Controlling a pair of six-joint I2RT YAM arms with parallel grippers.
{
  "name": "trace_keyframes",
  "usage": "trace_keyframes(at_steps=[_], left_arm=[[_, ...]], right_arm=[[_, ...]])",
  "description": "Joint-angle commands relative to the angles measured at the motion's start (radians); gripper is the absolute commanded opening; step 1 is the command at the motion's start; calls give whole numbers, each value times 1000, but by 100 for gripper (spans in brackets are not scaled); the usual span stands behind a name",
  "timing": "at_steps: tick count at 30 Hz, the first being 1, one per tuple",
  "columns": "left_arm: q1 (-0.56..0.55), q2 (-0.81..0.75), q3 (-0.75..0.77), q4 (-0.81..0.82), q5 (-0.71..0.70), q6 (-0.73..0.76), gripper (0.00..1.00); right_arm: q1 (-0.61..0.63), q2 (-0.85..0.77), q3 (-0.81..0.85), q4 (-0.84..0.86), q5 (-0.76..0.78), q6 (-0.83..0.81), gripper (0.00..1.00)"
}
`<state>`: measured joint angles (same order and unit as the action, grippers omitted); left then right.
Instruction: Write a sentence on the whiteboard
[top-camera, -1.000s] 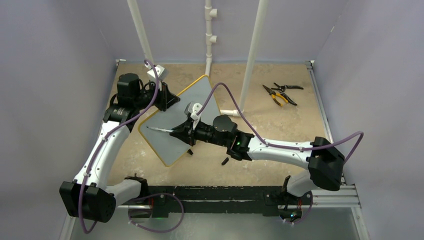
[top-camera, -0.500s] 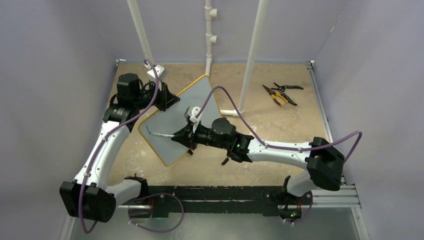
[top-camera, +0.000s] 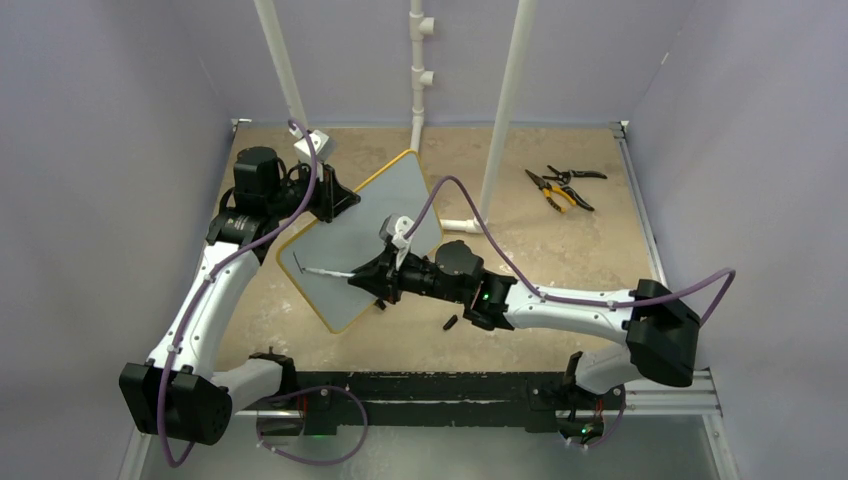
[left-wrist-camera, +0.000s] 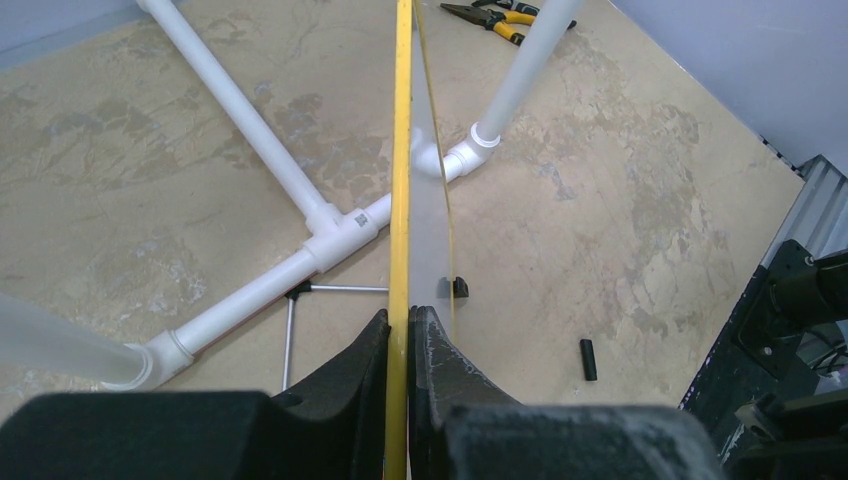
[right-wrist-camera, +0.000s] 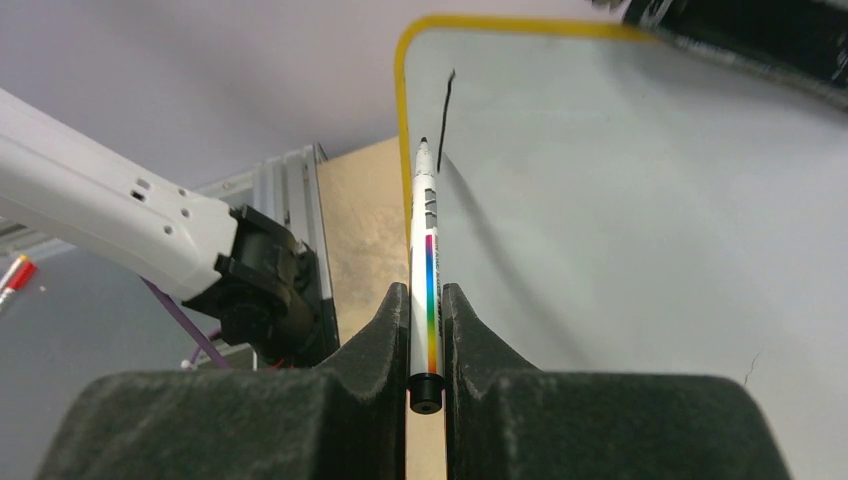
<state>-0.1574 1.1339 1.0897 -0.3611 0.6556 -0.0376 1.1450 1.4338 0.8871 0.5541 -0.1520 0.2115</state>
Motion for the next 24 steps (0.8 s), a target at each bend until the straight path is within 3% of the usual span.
trace_keyframes(at_steps=[1, 24], left_arm=[[8, -6, -6, 24, 21, 33, 0], [10, -5, -6, 25, 32, 33, 0]], right_arm=[[4, -44, -3, 108, 31, 28, 0], [4, 26, 39, 98, 115, 35, 0]])
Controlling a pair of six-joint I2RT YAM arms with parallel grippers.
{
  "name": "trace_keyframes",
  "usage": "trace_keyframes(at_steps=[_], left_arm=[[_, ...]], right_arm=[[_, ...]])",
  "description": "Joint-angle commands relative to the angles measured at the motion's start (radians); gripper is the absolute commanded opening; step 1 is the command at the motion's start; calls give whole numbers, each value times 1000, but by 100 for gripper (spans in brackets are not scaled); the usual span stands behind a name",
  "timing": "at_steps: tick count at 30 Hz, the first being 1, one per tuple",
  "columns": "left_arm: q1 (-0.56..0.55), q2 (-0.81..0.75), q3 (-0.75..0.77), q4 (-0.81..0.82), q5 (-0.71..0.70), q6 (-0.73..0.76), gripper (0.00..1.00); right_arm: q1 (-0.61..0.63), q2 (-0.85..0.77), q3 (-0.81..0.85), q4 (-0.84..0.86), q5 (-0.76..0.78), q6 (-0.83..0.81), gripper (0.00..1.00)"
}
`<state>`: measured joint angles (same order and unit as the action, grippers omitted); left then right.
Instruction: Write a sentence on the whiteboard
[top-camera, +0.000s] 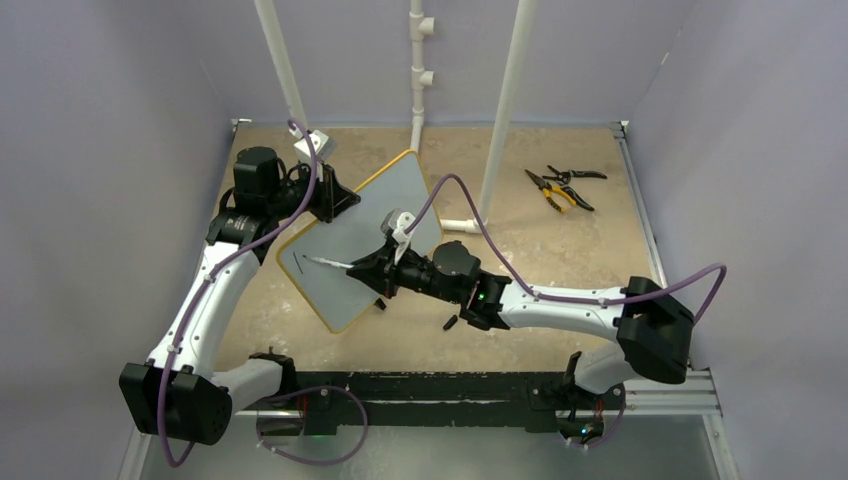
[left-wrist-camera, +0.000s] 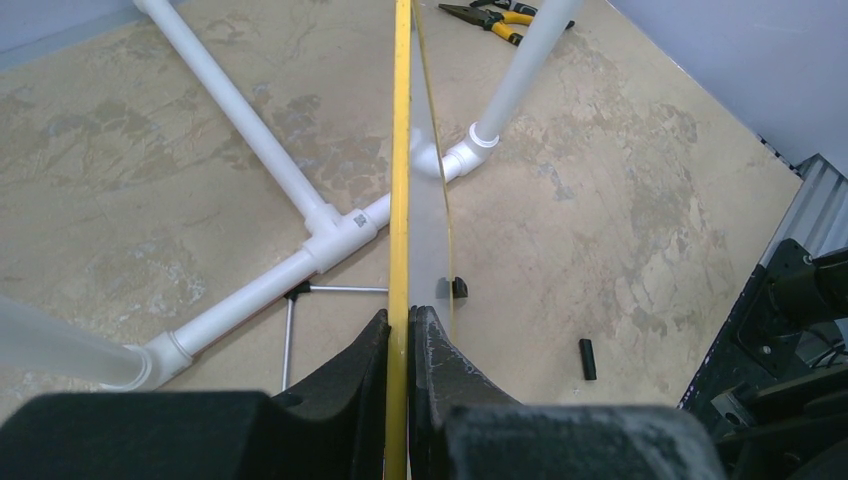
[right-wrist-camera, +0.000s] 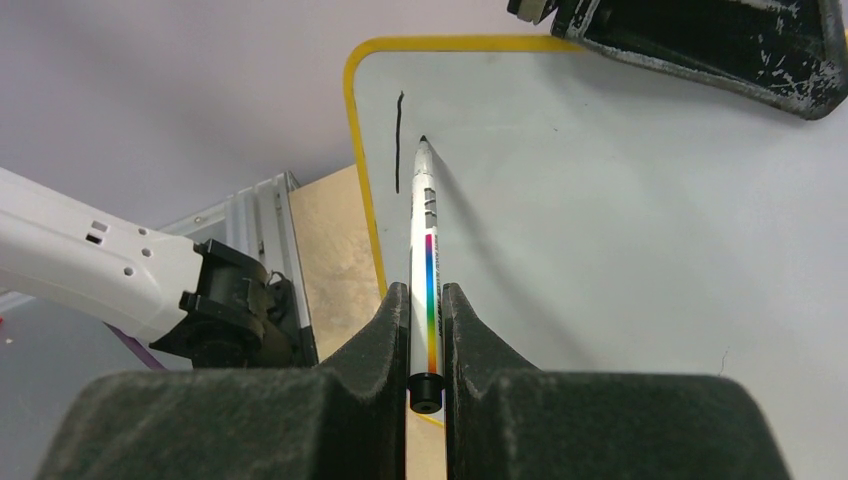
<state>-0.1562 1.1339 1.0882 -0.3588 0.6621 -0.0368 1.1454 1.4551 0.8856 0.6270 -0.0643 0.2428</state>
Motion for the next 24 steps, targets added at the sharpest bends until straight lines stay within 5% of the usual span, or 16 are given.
trace_keyframes(at_steps=[1, 24], left_arm=[[9, -4, -5, 23, 26, 32, 0], [12, -4, -4, 23, 26, 32, 0]], right_arm=[[4, 7, 41, 25, 27, 5, 0], [5, 10, 25, -9, 44, 18, 0]])
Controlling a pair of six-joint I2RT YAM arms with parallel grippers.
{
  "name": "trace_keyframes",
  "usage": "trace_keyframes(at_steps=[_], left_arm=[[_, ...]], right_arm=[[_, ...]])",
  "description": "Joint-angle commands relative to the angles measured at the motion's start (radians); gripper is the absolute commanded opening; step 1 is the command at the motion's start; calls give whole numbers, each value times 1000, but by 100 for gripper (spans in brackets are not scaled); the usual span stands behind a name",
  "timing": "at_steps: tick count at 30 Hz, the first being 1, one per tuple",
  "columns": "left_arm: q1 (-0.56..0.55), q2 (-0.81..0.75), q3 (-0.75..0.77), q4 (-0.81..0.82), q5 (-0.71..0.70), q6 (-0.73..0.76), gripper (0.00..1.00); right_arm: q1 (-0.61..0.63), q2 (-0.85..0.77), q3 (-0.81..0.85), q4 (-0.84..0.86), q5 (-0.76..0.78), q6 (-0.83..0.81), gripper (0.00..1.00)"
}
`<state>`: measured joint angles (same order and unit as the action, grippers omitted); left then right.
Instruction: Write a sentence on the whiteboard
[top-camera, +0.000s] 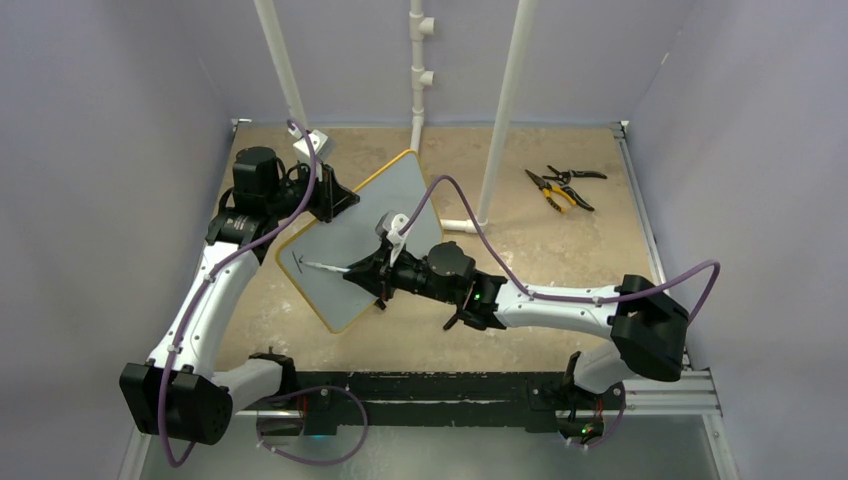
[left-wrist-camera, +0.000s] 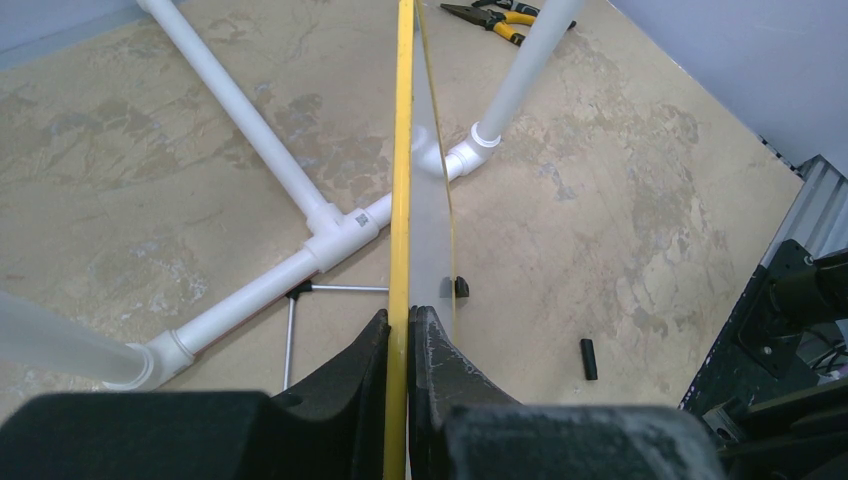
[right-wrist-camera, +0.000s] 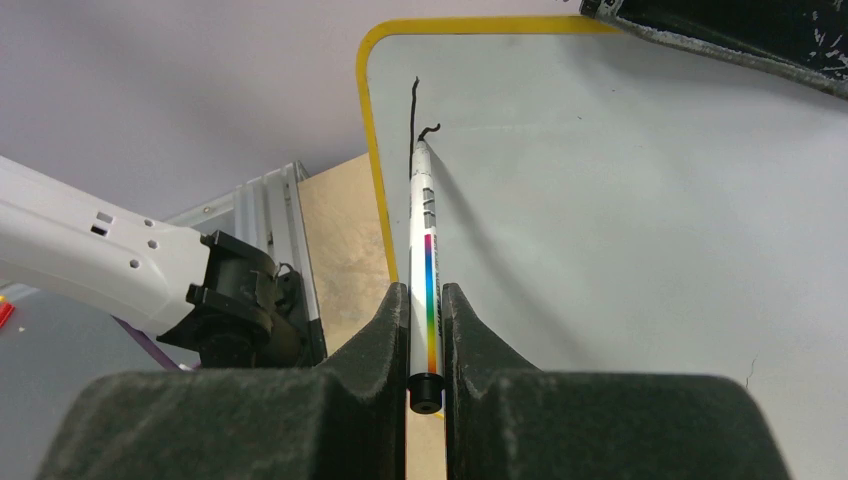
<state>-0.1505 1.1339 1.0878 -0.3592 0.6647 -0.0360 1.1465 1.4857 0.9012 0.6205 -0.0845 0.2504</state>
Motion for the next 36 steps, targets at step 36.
trace_keyframes(at_steps=[36], left_arm=[[9, 0, -5, 23, 38, 61, 0]], right_arm=[[4, -69, -45, 99, 81, 4, 0]])
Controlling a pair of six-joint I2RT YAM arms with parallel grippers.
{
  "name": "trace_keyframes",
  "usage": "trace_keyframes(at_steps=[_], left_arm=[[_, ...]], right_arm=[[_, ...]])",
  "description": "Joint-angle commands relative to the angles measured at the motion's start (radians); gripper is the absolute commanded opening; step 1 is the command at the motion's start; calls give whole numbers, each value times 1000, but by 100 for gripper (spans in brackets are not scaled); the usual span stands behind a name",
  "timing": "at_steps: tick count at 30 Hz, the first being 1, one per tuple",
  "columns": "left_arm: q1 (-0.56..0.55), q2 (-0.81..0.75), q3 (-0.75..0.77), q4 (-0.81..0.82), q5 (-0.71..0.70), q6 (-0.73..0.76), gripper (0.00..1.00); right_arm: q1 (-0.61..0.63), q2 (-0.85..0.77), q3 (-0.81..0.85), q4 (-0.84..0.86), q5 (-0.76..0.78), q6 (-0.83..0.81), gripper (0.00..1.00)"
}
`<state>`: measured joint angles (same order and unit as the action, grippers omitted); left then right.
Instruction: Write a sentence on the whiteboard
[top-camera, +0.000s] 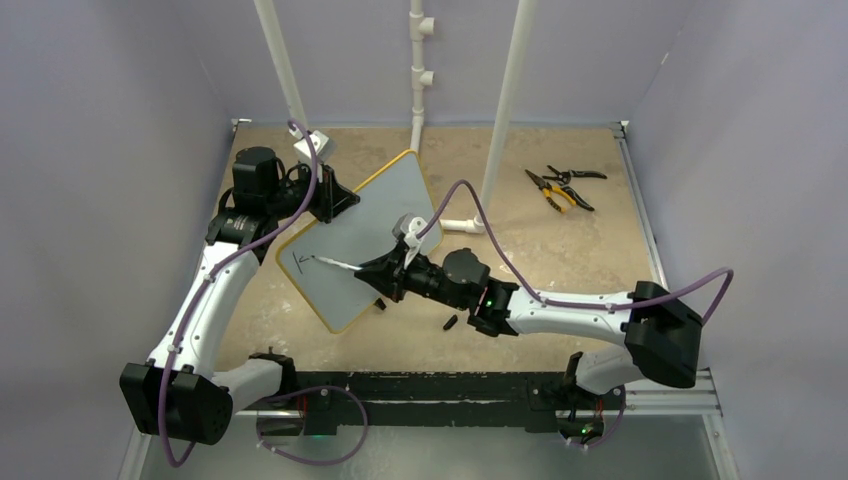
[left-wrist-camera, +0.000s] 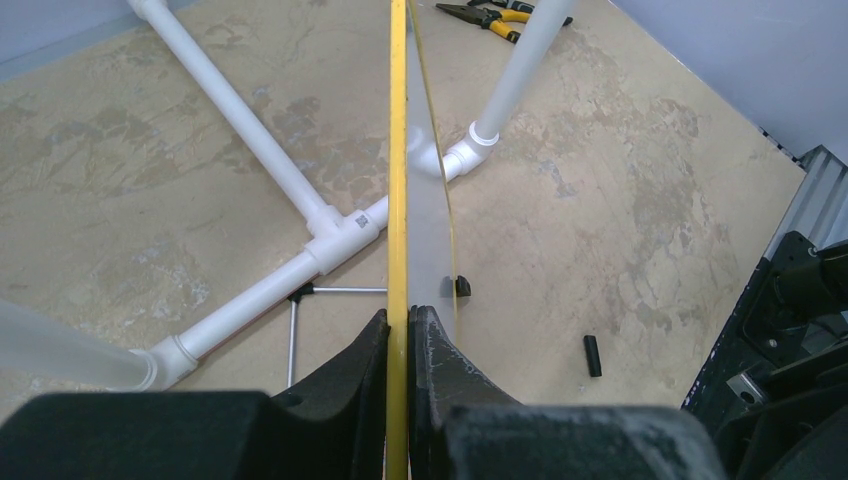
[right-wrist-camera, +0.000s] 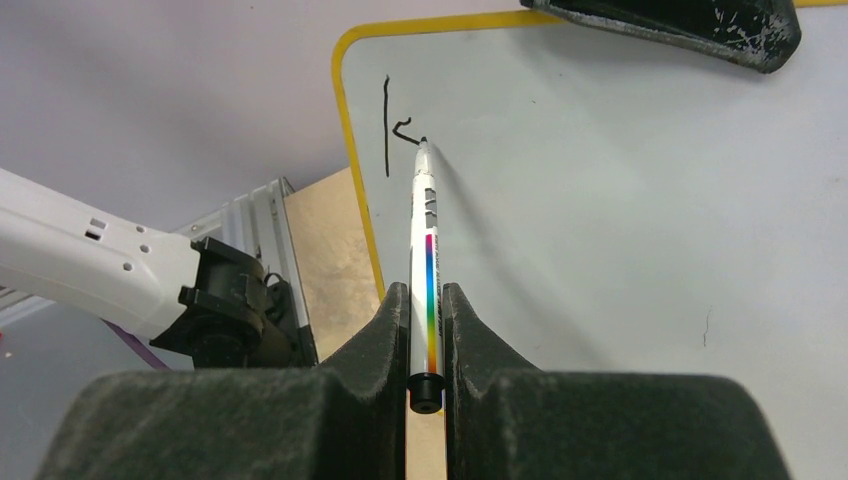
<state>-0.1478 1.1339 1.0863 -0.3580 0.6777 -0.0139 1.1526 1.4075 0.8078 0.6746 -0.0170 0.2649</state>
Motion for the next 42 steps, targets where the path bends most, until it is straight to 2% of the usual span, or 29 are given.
trace_keyframes(at_steps=[1, 24, 42], left_arm=[[7, 0, -3, 22, 25, 38, 0], [8, -3, -3, 22, 28, 40, 0], [10, 1, -3, 24, 36, 39, 0]], right_arm=[[-2, 12, 50, 44, 14, -10, 0], [-2, 8, 48, -24, 135, 5, 0], [-2, 13, 63, 41, 107, -18, 0]])
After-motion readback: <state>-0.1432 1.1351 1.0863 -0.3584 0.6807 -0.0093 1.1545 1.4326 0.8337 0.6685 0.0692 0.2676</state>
